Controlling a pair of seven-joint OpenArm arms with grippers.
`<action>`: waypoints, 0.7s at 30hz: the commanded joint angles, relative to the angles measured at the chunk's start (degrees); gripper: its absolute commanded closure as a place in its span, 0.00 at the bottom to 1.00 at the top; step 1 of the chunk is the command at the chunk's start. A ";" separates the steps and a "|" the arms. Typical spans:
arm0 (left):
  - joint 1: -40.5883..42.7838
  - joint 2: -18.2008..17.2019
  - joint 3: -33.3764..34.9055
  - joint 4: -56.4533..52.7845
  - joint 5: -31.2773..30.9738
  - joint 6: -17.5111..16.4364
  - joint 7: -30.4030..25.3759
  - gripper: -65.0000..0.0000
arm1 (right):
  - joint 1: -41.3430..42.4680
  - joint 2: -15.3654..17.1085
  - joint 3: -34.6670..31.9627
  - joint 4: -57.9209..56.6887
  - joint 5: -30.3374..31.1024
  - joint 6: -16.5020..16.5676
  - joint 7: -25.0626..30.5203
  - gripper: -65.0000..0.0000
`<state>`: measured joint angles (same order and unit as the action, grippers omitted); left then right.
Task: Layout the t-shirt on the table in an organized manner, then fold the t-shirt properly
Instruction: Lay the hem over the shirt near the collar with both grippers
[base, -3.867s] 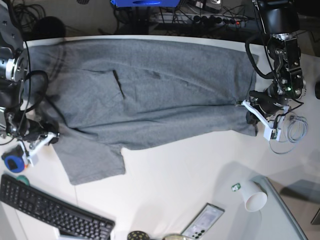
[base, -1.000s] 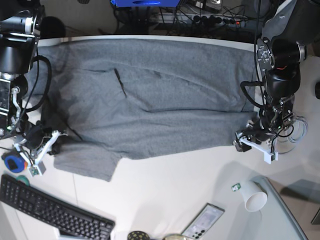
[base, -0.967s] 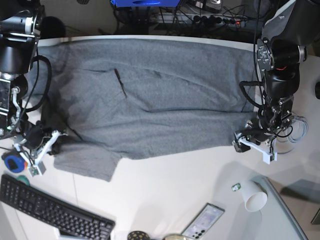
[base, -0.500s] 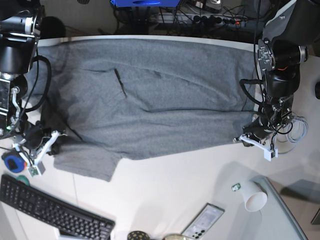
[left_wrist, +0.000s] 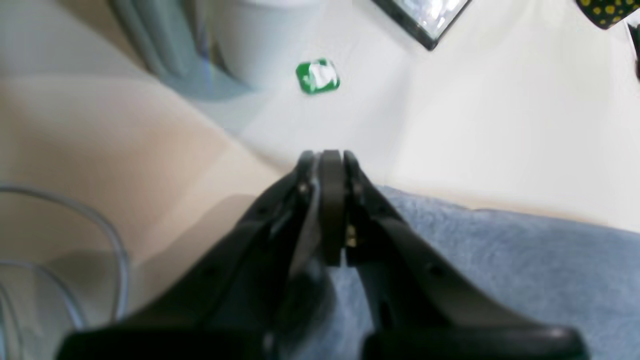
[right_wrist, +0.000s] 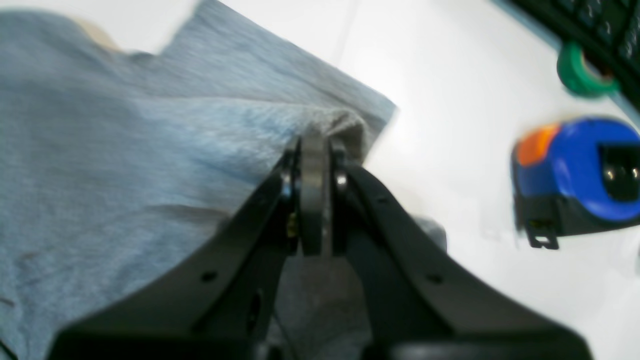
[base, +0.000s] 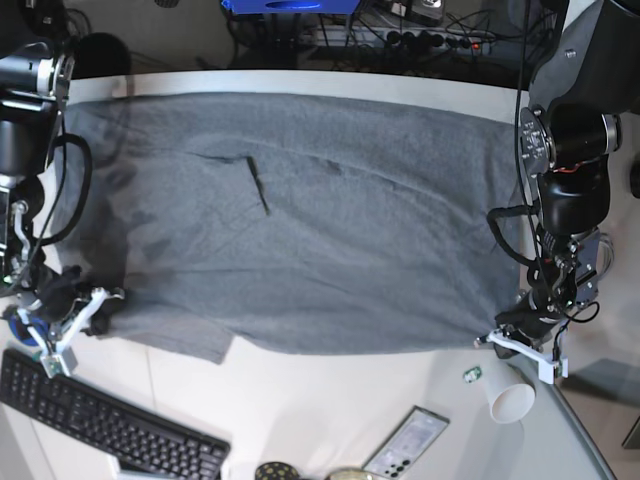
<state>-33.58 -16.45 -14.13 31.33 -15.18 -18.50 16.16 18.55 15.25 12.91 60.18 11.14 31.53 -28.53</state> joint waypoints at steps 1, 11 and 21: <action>-2.24 -0.65 0.02 0.98 -0.60 -0.36 -1.35 1.00 | 1.89 1.24 0.24 -0.53 0.86 0.16 2.91 0.99; -1.98 0.76 0.02 6.95 -0.60 -5.28 4.63 1.00 | 2.07 2.47 0.15 -10.21 0.78 0.16 12.67 0.99; 10.59 0.84 -0.42 24.80 -0.60 -9.94 16.41 1.00 | -1.27 6.51 0.24 -10.03 0.78 0.16 12.23 0.99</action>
<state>-21.08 -14.76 -14.37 54.92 -14.96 -28.58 33.58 15.94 20.97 12.91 49.15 11.40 31.57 -17.47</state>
